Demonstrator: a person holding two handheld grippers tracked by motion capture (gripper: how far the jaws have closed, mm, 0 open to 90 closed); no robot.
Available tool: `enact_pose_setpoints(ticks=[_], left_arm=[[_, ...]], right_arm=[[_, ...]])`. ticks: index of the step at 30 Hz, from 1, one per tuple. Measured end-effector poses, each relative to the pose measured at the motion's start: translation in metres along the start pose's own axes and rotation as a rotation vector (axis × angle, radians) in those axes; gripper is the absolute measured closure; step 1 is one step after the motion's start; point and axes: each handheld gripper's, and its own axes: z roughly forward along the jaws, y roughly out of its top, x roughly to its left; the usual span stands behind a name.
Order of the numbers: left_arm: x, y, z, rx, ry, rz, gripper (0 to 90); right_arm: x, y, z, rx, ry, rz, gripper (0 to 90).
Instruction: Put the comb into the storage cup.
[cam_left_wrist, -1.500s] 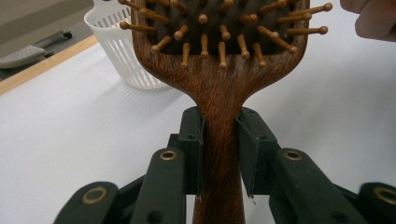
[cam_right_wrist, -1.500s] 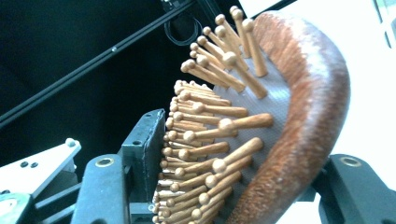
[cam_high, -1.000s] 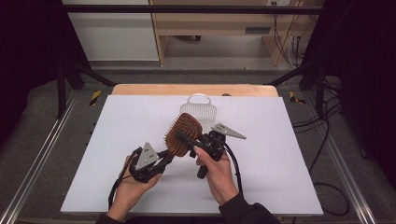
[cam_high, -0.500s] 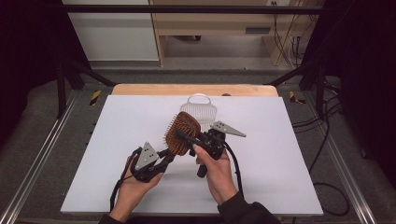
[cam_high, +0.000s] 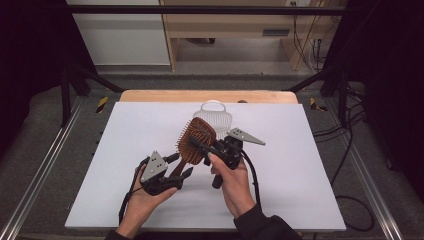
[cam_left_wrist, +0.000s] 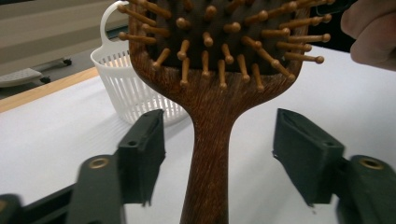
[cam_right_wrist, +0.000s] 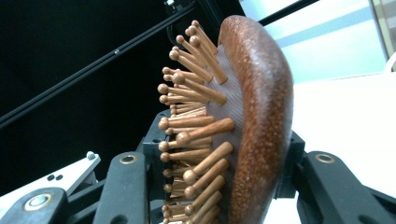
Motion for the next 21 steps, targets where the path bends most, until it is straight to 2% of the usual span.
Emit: enact_pose_setpoints(ticks=[2,3,4,5,8,9,13,21], left_arm=[[0.001,-0.001,0.001,-0.01,0.001,-0.004,23.0],[0.001,-0.001,0.002,-0.005,0.02,-0.004,13.7],[0.002,-0.002,0.002,-0.005,0.035,-0.009,13.7],[0.004,-0.003,0.002,-0.019,0.055,-0.027,2.1],[0.007,-0.005,0.0,-0.037,0.061,-0.03,2.0],[0.011,-0.006,-0.003,-0.052,0.078,-0.045,2.0],[0.018,-0.007,-0.008,-0.077,0.086,-0.072,2.0],[0.025,-0.012,-0.015,-0.086,0.1,-0.091,2.0]], right_arm=[[-0.002,0.001,-0.001,-0.003,-0.005,-0.003,52.6],[-0.003,0.002,-0.001,-0.005,-0.015,-0.004,52.6],[-0.003,0.002,-0.001,-0.005,-0.015,-0.004,52.6],[-0.006,0.004,-0.002,-0.009,-0.025,-0.008,52.6],[-0.009,0.005,-0.003,-0.012,-0.031,-0.007,52.6],[-0.012,0.007,-0.004,-0.01,-0.041,-0.013,52.5],[-0.015,0.01,-0.007,-0.015,-0.051,-0.011,52.5],[-0.022,0.014,-0.011,-0.024,-0.069,-0.017,52.3]])
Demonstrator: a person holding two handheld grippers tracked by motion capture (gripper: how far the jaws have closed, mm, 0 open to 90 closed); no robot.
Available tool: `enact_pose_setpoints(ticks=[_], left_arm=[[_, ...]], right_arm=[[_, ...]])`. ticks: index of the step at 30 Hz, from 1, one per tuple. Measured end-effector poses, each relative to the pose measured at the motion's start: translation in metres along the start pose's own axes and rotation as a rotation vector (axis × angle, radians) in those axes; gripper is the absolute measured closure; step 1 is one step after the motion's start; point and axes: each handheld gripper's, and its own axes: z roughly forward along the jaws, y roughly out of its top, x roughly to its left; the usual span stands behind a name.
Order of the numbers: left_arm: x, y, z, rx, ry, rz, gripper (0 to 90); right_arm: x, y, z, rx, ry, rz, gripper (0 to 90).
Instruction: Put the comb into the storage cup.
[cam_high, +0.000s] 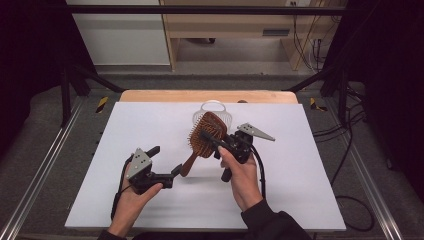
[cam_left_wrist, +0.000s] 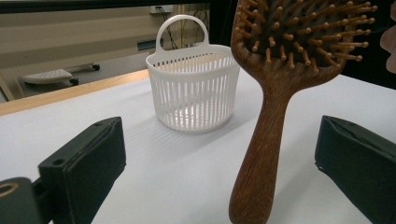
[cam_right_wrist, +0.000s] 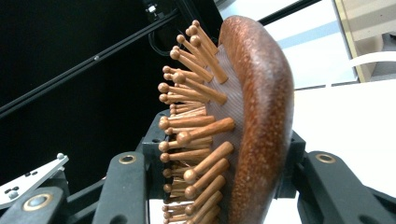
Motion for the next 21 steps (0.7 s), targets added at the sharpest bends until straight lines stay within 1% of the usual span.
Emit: enact_pose_setpoints(ticks=[3,4,7,8,13,21], left_arm=[[0.001,-0.002,-0.001,0.003,0.007,0.007,1.9],[0.002,-0.002,-0.002,-0.004,0.014,0.007,1.9],[0.003,-0.001,-0.004,-0.013,0.018,0.013,1.9],[0.004,-0.001,-0.006,-0.02,0.026,0.016,1.9],[0.008,-0.001,-0.009,-0.03,0.025,0.008,1.8],[0.014,-0.005,-0.016,-0.027,0.036,0.014,1.8]], right_arm=[[-0.002,0.001,-0.001,-0.003,-0.004,0.005,52.3],[-0.003,0.001,-0.001,-0.006,-0.007,0.002,52.3],[-0.003,0.002,-0.003,-0.005,-0.009,0.006,52.2],[-0.004,0.002,-0.003,-0.006,-0.009,0.005,52.2],[-0.007,0.005,-0.006,-0.012,-0.013,0.009,52.2],[-0.01,0.007,-0.009,-0.018,-0.027,0.007,52.2]])
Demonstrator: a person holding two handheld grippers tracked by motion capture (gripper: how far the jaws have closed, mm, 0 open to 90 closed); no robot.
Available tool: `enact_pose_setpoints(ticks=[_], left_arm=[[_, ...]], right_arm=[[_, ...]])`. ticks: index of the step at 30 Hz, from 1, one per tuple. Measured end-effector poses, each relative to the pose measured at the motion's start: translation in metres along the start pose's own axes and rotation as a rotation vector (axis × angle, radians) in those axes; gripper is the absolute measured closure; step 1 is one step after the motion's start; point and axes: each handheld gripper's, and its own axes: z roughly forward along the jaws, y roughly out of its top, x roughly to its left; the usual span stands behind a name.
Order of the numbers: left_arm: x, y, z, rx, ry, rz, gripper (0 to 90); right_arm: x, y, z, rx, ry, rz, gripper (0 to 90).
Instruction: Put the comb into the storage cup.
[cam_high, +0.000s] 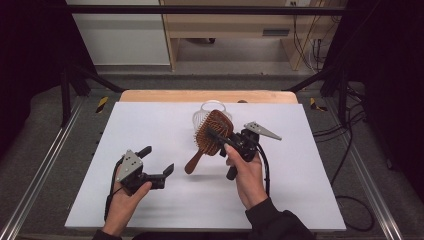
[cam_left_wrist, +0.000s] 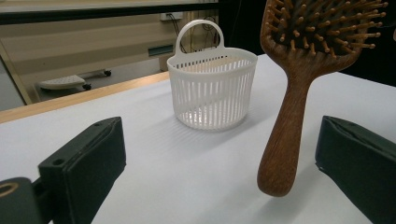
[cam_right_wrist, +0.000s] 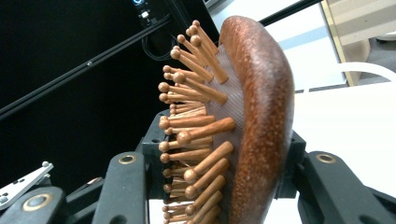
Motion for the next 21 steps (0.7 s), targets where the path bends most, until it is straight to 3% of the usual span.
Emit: enact_pose_setpoints(ticks=[11,21], left_arm=[[0.009,-0.007,-0.017,-0.011,0.04,-0.003,1.8],[0.017,-0.011,-0.023,-0.033,0.064,-0.007,1.7]], right_arm=[[-0.004,0.012,-0.008,-0.024,-0.02,-0.006,52.1],[-0.003,0.029,-0.013,-0.064,-0.026,0.0,52.0]])
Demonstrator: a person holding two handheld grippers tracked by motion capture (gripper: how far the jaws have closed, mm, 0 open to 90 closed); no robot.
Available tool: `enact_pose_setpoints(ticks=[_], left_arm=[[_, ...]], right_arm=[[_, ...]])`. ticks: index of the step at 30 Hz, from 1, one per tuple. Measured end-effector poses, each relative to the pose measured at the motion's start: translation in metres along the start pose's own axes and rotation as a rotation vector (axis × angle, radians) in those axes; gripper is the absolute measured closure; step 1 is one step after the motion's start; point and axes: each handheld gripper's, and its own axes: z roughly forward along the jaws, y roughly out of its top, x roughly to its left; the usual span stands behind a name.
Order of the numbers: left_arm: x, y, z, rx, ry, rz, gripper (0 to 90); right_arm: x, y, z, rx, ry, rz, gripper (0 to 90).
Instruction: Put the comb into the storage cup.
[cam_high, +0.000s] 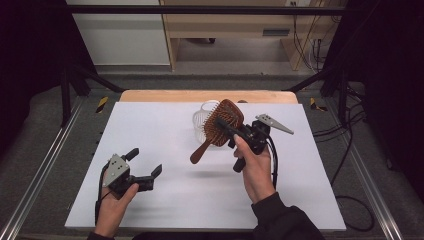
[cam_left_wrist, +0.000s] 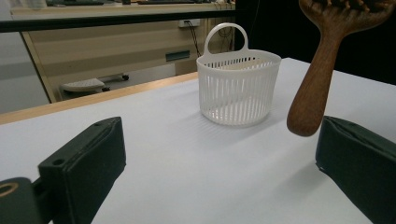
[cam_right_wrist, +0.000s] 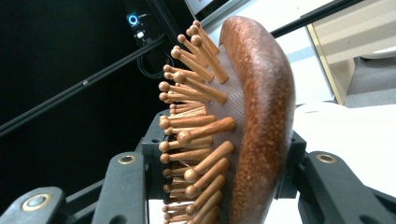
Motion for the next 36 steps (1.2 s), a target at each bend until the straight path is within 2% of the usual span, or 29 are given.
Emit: enact_pose_setpoints(ticks=[10,22,36], left_arm=[[0.004,-0.002,-0.007,-0.009,0.016,-0.009,1.6],[0.007,-0.004,-0.006,-0.009,0.023,-0.008,1.6],[0.008,-0.006,-0.004,-0.012,0.027,-0.007,1.6]], right_arm=[[0.004,0.024,0.001,-0.041,-0.008,-0.016,51.9],[0.003,0.056,0.015,-0.096,-0.024,-0.007,51.9],[-0.004,0.071,0.035,-0.136,-0.057,-0.007,51.9]])
